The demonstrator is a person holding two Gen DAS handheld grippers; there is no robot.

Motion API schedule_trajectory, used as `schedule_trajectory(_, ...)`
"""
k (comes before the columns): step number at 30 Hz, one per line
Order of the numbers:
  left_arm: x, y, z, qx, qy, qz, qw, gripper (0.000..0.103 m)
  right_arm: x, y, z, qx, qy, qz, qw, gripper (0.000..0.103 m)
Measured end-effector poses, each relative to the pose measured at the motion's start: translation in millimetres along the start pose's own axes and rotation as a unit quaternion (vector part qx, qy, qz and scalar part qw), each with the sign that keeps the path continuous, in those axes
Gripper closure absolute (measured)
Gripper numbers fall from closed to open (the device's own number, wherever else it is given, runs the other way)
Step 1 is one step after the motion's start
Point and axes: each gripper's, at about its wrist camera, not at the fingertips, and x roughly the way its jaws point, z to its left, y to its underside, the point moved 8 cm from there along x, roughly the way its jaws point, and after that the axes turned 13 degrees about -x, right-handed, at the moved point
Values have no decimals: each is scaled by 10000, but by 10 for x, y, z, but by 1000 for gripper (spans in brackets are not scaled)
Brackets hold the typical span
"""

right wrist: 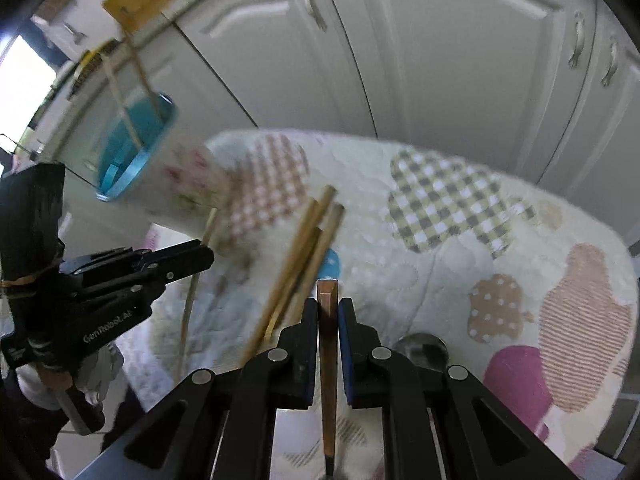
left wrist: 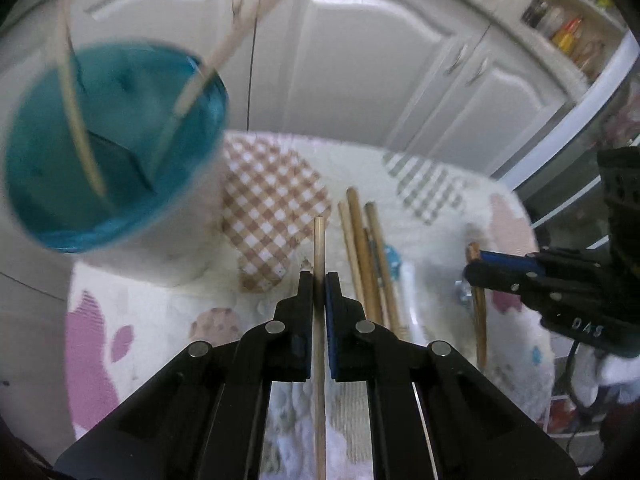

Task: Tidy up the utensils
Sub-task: 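Carry the chopstick in the left tool over the cup while the right tool carries the fork there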

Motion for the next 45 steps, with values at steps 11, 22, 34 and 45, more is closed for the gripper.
schedule_trajectory(11,-1033,140,-56,175,424,-721,9963,99,-1030,125,460,-437,-29,-863,9953,93)
schedule_trajectory(22,-1880,51,8,176,511,-1422,9884,99,-1431,-82,870,-937,42,-1259,9876,93)
schedule_trajectory(34,-2626,-778,247,-175,335,-2453,9687,99,-1791,-988,1338,-1510,-95,-1844,9711,94)
schedule_trajectory(45,-2468,-1406,513,-415,-225,-2841,9576,99,-1666,-1824,1499,-1634,-56,-2019,9657,93)
